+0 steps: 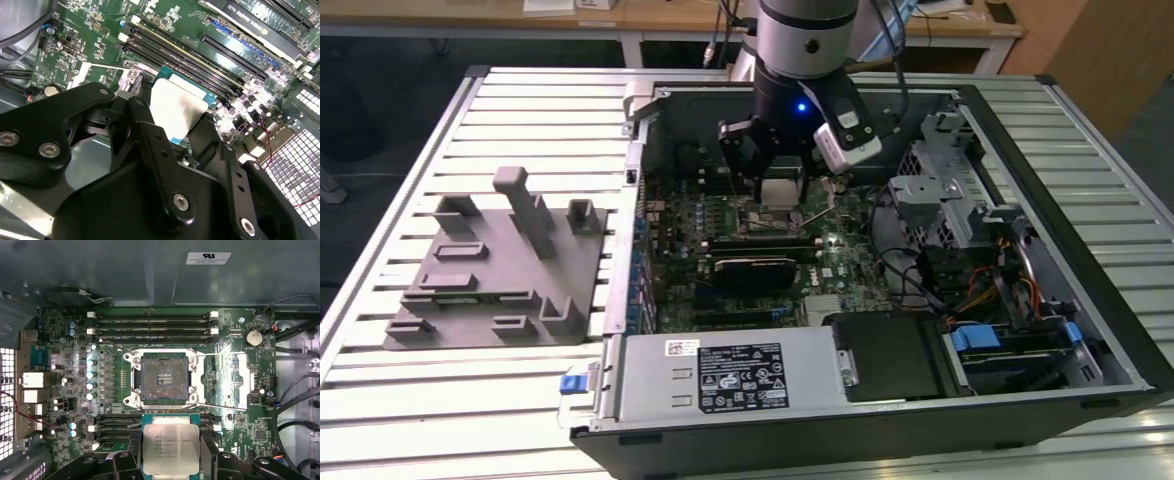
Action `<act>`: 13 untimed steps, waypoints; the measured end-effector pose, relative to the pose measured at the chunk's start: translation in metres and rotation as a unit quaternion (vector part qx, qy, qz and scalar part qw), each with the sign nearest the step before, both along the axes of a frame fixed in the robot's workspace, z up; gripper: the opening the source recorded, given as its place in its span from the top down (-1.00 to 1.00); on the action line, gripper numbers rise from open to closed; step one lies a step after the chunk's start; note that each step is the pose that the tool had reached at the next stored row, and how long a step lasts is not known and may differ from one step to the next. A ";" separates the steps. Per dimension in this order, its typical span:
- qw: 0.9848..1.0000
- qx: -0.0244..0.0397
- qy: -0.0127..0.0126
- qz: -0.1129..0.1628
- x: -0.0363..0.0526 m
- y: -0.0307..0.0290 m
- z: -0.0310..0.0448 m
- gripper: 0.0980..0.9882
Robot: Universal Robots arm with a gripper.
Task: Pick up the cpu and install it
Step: 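Place the cpu into insertion slot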
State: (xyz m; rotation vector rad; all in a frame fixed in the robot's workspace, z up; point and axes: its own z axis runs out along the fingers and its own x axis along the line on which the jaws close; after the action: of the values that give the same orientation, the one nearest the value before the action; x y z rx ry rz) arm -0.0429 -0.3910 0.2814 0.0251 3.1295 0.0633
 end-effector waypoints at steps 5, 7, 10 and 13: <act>1.000 0.000 0.000 0.000 0.0001 0.0000 0.0000 0.00; 1.000 0.000 0.000 0.000 0.0002 0.0000 0.0000 0.00; 1.000 0.000 0.000 0.000 0.0002 0.0000 0.0000 0.00; 1.000 0.000 0.000 -0.006 0.0002 0.0000 0.0000 0.00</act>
State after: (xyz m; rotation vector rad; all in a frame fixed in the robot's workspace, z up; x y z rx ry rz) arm -0.0427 -0.3910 0.2813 0.0432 3.1291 0.0632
